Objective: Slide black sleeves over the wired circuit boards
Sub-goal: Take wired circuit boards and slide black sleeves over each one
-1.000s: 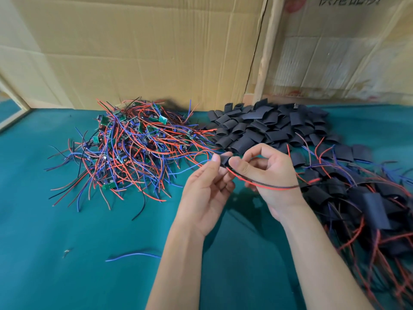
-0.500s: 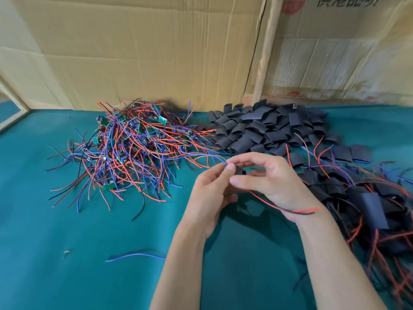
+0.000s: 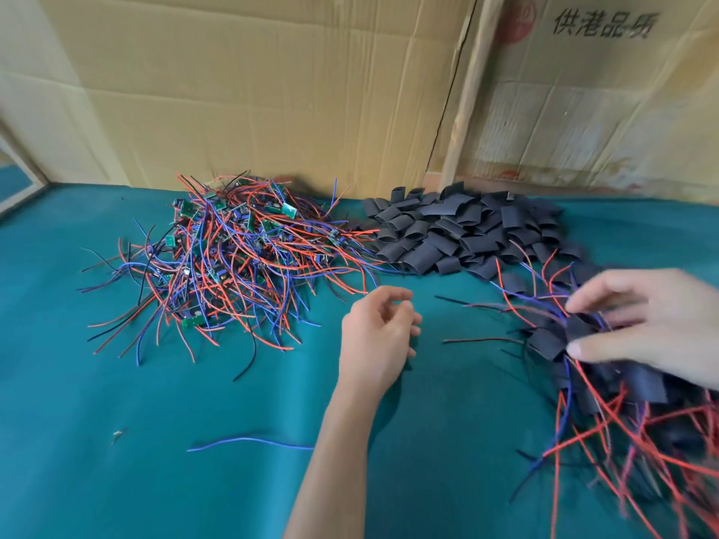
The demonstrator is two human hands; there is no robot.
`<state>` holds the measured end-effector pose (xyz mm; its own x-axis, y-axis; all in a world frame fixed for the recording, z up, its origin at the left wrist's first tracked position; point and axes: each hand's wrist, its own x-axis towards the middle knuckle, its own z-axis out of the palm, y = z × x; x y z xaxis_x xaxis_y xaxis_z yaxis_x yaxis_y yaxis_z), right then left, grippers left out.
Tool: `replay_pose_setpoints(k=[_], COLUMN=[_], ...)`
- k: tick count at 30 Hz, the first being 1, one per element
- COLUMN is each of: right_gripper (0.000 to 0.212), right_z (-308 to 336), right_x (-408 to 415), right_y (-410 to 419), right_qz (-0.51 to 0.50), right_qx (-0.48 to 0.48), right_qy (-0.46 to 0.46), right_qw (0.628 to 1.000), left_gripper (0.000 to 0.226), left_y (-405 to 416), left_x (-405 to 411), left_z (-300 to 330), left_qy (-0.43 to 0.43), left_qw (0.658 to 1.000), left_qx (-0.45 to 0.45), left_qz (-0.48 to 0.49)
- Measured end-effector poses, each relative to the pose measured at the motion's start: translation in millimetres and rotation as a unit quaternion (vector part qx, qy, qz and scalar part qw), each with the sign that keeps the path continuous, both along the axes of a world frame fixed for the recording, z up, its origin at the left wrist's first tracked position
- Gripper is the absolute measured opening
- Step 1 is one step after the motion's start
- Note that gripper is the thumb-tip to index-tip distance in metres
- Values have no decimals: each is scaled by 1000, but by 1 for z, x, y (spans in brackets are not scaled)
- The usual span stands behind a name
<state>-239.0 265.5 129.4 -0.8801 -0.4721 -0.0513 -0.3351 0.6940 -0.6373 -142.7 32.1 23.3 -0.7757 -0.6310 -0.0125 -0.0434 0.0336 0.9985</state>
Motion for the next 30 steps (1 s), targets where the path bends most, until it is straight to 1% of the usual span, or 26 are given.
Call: replay_pose_setpoints(k=[1, 2, 3, 4, 5, 6, 8, 9, 11, 13, 16, 19, 22, 25, 28, 30], right_gripper=[48, 44, 38, 37, 37, 32, 14, 15, 25, 32, 32, 20, 8, 15, 24, 22], right_z=[6, 13, 20, 24, 25, 23, 5, -7, -31, -50, -68, -75, -67, -55, -46, -44], right_x=[4, 8, 10, 12, 13, 14, 10, 6, -3, -12, -17, -15, -14, -8, 3, 13], right_y=[1, -5, -17, -37, -61, -87, -142, -167, -211, -236, -252, -250, -240, -224, -207, -198], right_qz=[-14, -26, -29, -18, 15, 63, 140, 165, 173, 151, 96, 55, 50, 57, 68, 84], right_qx=[28, 36, 28, 16, 5, 5, 36, 52, 88, 110, 128, 101, 55, 9, -21, -50], right_qy=[36, 80, 112, 121, 124, 114, 96, 91, 80, 83, 110, 129, 116, 76, 67, 64], right_qw=[999, 996, 993, 992, 992, 991, 985, 981, 978, 979, 981, 985, 990, 995, 995, 993], left_gripper=[19, 19, 19, 19, 19, 19, 19, 18, 16, 16, 15, 18, 20, 18, 16, 19], left_y=[0, 1, 0, 0, -2, -3, -6, -8, -11, -13, -14, -14, -16, -16, -19, -22], left_x=[-1, -1, -1, -1, -1, 0, 2, 3, 4, 5, 5, 6, 6, 6, 5, 4], left_z=[-1, -2, -3, -3, -3, -3, -3, -3, -3, -2, -1, 0, 1, 1, -1, -2], left_qy=[-5, -11, -16, -21, -25, -27, -37, -45, -54, -56, -67, -65, -55, -28, 3, 24], left_qw=[1000, 998, 996, 993, 990, 988, 982, 979, 976, 977, 977, 977, 978, 979, 978, 979], left_qx=[-20, -48, -79, -102, -115, -121, -138, -147, -149, -141, -142, -129, -99, -31, 26, 55], left_qz=[16, 30, 44, 58, 74, 90, 122, 134, 146, 149, 147, 156, 175, 200, 208, 194])
